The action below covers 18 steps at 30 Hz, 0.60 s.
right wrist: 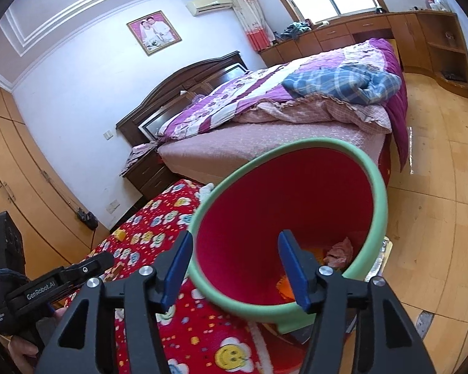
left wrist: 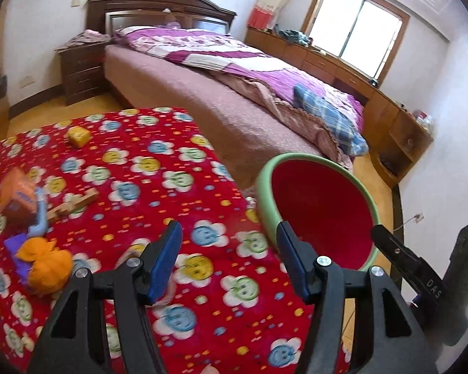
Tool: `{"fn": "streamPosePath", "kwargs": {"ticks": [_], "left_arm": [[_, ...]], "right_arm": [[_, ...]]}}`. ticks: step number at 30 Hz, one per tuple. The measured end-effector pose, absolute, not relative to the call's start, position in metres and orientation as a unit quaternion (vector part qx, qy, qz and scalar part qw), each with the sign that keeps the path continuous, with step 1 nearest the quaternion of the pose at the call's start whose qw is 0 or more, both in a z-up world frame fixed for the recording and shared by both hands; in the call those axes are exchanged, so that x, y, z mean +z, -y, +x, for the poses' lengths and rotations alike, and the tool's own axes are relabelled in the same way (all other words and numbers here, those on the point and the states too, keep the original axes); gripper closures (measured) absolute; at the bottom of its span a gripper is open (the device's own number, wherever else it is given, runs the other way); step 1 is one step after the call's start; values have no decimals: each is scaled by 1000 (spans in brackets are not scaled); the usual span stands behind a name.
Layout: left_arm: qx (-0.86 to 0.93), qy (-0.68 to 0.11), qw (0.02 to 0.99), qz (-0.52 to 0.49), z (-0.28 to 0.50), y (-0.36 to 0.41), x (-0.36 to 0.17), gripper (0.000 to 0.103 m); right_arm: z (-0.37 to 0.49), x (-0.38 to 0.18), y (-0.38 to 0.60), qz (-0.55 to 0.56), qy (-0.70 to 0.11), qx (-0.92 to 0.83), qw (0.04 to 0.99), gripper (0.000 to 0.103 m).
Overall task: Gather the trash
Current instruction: 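Move both open tools back over the bedspread items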
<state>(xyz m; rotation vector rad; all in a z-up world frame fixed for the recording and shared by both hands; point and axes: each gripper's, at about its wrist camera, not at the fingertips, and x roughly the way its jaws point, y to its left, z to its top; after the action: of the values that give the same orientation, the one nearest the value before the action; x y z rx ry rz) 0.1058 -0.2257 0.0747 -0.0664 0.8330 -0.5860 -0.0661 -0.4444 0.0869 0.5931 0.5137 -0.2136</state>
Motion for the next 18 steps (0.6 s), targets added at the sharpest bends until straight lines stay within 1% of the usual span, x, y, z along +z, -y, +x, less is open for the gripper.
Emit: {"fn": "streamPosePath", "kwargs": {"ticks": [2,8,18], "left_arm": [[-274,-397,875,-39,105,214,78,40],[-248,-384,888,-54,106,179,87,40],[-194,-379,902,-68,120,121,87,40]], "right_arm": [[-66,89,436,286,-252,-99,919,41],[-58,90,412,279,-267,-78,919,40],[-39,91,372,262,-300,-49,916,38]]}}
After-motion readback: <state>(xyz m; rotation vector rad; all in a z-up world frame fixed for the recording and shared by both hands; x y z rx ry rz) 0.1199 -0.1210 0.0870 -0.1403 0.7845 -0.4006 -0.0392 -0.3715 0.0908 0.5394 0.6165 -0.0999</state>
